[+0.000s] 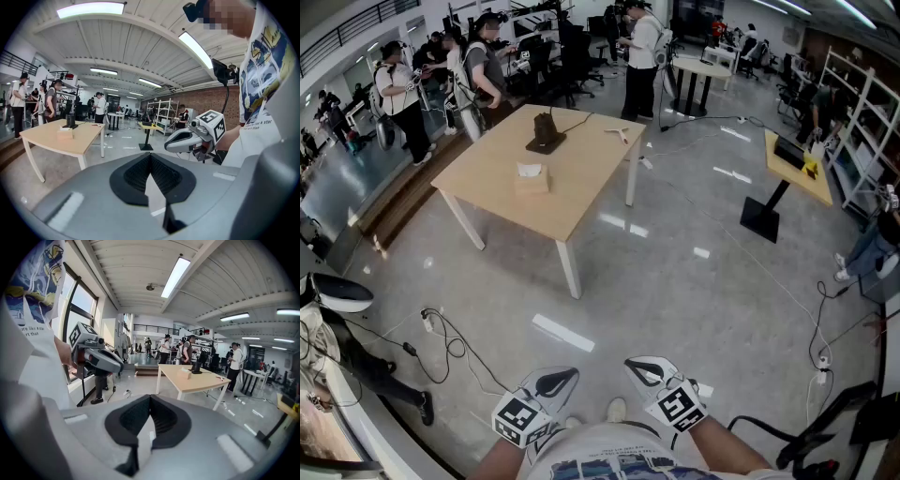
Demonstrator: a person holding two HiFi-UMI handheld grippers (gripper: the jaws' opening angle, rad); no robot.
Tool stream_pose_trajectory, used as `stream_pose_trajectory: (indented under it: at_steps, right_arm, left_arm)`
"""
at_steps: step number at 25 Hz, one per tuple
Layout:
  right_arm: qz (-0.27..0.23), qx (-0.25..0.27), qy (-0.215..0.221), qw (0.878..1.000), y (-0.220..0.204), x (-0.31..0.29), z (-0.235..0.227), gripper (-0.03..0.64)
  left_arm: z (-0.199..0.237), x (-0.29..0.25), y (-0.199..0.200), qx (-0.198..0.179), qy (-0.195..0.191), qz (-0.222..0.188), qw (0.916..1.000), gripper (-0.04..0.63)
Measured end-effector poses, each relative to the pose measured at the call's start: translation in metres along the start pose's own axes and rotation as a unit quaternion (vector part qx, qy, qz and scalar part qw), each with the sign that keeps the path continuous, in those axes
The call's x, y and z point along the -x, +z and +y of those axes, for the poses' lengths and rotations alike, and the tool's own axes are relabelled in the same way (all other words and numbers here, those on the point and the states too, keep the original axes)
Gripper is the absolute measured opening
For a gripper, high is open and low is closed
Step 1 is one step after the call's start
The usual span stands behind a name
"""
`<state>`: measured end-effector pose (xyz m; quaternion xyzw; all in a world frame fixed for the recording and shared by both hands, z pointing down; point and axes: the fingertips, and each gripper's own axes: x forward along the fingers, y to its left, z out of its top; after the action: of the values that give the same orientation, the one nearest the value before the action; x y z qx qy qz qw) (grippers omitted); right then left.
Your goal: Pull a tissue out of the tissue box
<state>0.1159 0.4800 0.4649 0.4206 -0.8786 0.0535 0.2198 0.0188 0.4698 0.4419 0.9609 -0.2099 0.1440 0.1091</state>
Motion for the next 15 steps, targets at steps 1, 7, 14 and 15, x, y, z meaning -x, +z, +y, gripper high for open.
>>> stream_pose_trajectory:
  at_steps: [1,7,14,15]
  right_arm:
    - [-0.001,-0.001,0.006,1.0,0.005,-0.005,0.012,0.003]
    - [0.005,0.008,0.021,1.0,0.027,-0.023,0.063,0.003]
    - [0.016,0.011,0.01,1.0,0.034,-0.029,0.109,0.003]
    - [0.014,0.007,0.01,1.0,0.035,-0.031,0.114,0.003]
  left_arm:
    - [0.004,0.014,-0.003,0.003,0.008,0.0,1.0,0.002]
    - [0.013,0.079,-0.02,0.021,0.024,-0.008,0.9994,0.002]
    - [0.015,0.126,-0.048,0.041,0.028,-0.031,0.9983,0.002]
    - [0.015,0.129,-0.052,0.035,0.029,-0.027,0.9986,0.002]
